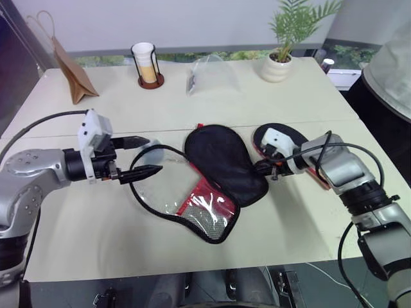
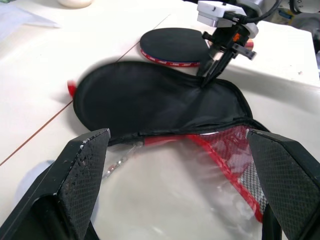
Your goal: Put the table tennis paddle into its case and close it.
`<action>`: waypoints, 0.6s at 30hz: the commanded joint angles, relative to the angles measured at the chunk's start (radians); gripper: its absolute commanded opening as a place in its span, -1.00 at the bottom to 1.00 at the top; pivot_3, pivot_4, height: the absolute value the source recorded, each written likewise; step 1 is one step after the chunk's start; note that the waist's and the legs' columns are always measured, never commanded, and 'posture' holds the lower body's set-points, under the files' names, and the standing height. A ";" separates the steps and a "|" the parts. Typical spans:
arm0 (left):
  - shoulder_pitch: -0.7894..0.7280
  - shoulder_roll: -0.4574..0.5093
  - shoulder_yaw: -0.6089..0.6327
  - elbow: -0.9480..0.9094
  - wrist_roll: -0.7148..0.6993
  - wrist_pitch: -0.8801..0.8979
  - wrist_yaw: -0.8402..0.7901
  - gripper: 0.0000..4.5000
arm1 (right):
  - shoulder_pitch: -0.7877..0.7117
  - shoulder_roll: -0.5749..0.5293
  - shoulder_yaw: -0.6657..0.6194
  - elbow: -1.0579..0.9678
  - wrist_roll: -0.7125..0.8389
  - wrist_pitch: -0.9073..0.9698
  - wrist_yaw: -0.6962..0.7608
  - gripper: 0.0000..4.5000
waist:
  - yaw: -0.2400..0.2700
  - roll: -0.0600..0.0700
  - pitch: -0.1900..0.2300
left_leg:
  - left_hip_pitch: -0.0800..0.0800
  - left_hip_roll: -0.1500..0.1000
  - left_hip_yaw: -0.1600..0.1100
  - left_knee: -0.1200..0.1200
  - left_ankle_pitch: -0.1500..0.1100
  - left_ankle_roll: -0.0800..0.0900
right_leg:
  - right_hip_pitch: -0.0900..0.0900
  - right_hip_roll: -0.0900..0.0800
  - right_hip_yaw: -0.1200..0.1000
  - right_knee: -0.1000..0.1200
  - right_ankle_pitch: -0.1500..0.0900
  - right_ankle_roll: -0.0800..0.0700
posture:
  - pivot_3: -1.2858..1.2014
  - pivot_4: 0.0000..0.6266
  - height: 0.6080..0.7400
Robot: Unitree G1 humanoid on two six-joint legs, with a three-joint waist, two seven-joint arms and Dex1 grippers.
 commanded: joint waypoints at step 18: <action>-0.070 -0.022 -0.038 0.030 0.023 -0.040 -0.052 1.00 | 0.355 -0.315 -0.443 -0.272 0.072 0.203 -0.146 0.96 | 0.023 0.001 0.001 | -0.006 0.000 0.000 0.005 -0.001 0.002 | -0.003 -0.001 0.000 0.000 0.000 -0.001 | 0.03 -0.52 0.91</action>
